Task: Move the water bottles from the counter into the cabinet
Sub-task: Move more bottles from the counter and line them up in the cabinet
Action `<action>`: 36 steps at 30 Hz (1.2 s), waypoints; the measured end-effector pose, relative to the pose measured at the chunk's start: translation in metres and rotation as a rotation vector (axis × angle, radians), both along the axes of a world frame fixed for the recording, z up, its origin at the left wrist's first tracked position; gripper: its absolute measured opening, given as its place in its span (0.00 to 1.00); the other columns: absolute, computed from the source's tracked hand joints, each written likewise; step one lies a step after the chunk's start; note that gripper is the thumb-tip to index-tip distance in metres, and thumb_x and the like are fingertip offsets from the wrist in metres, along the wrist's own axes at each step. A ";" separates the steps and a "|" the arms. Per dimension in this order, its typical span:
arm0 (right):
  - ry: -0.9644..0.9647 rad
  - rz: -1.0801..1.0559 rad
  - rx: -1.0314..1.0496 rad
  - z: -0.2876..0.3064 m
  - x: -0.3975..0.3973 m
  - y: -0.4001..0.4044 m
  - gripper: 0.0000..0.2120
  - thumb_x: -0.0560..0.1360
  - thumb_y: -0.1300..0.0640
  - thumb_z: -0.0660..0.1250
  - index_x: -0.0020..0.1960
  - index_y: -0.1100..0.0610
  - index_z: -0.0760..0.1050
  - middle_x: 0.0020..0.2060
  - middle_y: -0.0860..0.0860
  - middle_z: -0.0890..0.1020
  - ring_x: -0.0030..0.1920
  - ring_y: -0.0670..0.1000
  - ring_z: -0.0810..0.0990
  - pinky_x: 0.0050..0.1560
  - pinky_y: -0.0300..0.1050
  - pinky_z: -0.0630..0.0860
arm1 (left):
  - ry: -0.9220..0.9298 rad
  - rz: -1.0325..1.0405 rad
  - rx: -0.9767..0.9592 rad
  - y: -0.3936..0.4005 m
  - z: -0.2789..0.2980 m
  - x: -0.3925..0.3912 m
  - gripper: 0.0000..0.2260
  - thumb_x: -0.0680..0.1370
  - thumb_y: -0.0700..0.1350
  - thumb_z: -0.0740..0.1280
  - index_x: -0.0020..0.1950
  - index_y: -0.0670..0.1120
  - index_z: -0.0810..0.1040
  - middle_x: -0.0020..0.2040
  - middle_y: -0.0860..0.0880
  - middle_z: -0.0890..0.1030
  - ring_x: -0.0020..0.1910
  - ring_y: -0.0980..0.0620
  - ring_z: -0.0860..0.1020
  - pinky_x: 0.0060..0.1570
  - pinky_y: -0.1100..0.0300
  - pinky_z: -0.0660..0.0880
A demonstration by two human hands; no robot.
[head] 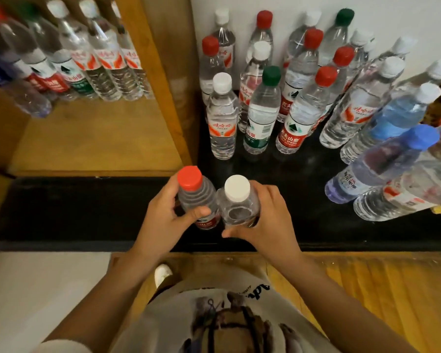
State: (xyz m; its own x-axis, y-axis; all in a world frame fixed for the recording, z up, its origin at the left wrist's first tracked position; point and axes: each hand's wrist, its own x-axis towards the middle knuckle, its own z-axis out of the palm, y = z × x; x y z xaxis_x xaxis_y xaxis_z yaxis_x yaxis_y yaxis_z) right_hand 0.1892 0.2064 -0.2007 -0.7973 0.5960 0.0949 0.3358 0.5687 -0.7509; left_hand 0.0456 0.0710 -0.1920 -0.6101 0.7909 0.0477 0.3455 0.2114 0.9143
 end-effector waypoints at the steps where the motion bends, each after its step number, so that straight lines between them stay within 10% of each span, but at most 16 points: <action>1: -0.024 0.025 -0.034 -0.002 0.000 0.004 0.45 0.52 0.51 0.82 0.64 0.45 0.66 0.53 0.37 0.65 0.56 0.42 0.65 0.55 0.38 0.64 | -0.007 -0.003 0.001 0.000 -0.001 0.000 0.27 0.67 0.64 0.68 0.63 0.72 0.61 0.58 0.69 0.74 0.60 0.65 0.73 0.57 0.72 0.70; 6: -0.015 0.116 -0.277 -0.020 0.001 0.008 0.52 0.59 0.62 0.79 0.56 0.19 0.50 0.53 0.16 0.61 0.57 0.22 0.63 0.50 0.19 0.65 | -0.096 -0.023 -0.008 0.007 -0.017 0.001 0.37 0.62 0.54 0.76 0.64 0.66 0.59 0.57 0.68 0.73 0.60 0.69 0.72 0.55 0.77 0.67; 20: 0.047 0.010 -0.365 -0.021 -0.056 -0.037 0.46 0.63 0.54 0.78 0.61 0.26 0.50 0.55 0.18 0.65 0.55 0.26 0.71 0.46 0.20 0.69 | -0.140 -0.064 0.022 -0.029 -0.016 -0.057 0.35 0.63 0.57 0.76 0.62 0.71 0.58 0.57 0.72 0.71 0.60 0.68 0.72 0.55 0.77 0.67; 27: 0.066 0.090 -0.365 -0.005 -0.151 -0.069 0.45 0.62 0.50 0.78 0.58 0.22 0.48 0.55 0.22 0.69 0.58 0.30 0.72 0.51 0.23 0.70 | -0.089 -0.024 0.077 -0.071 -0.002 -0.146 0.35 0.65 0.54 0.76 0.66 0.56 0.60 0.57 0.72 0.72 0.60 0.68 0.72 0.56 0.76 0.67; 32: 0.132 0.148 -0.376 0.005 -0.224 -0.084 0.46 0.63 0.59 0.78 0.60 0.29 0.50 0.59 0.32 0.70 0.62 0.38 0.73 0.59 0.38 0.71 | -0.083 0.003 0.135 -0.091 0.004 -0.213 0.36 0.65 0.46 0.76 0.67 0.49 0.61 0.58 0.66 0.73 0.60 0.67 0.72 0.57 0.74 0.67; 36: 0.211 0.157 -0.420 0.004 -0.277 -0.096 0.42 0.62 0.66 0.77 0.62 0.42 0.55 0.59 0.37 0.69 0.60 0.33 0.72 0.57 0.29 0.69 | -0.043 0.012 0.160 -0.100 0.004 -0.263 0.36 0.65 0.40 0.76 0.67 0.45 0.60 0.59 0.60 0.72 0.60 0.68 0.72 0.57 0.74 0.67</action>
